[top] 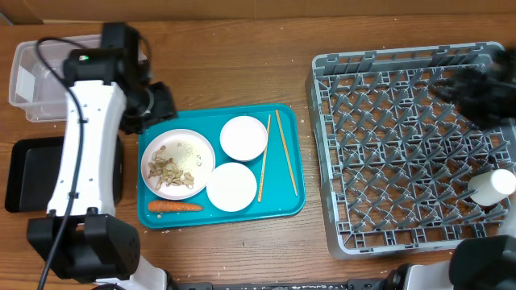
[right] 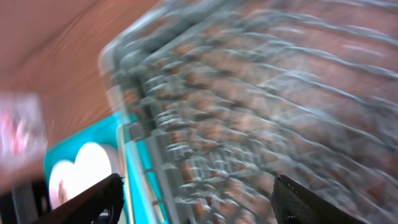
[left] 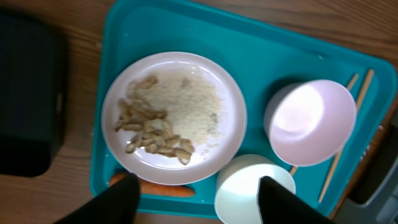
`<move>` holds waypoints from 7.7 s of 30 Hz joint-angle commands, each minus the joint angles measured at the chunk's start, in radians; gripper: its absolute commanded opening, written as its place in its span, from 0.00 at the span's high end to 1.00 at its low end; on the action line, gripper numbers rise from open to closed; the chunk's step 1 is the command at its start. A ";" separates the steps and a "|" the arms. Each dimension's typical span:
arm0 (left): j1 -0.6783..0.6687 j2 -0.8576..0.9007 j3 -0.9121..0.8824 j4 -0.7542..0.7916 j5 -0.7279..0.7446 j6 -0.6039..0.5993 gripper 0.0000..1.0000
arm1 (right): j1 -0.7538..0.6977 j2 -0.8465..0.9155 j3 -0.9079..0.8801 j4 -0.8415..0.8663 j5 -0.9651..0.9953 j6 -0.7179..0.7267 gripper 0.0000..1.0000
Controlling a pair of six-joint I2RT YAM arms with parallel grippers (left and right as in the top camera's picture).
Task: Sort waste into correct bins and load items into the dishwasher
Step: 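Grasp the pink-lined white bowl with the right gripper and lift it, then place the pink-lined bowl in the rack's upper right with the right gripper, then grasp the white bowl on the tray with the right gripper, then place the white bowl in the rack with the right gripper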
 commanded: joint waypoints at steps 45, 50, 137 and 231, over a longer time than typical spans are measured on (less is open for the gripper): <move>0.075 -0.013 -0.026 -0.019 -0.024 -0.050 0.13 | 0.653 0.451 0.530 0.038 0.531 0.181 0.96; 0.075 -0.013 -0.026 -0.019 -0.024 -0.040 0.12 | 0.538 0.383 0.591 -0.002 0.814 0.182 0.96; 0.071 -0.013 -0.026 0.070 -0.014 -0.013 0.07 | 0.899 0.224 -0.151 0.183 0.072 0.110 0.34; 0.071 -0.013 -0.026 0.079 -0.014 -0.013 0.07 | 0.674 0.129 -0.071 -0.011 0.957 0.500 0.00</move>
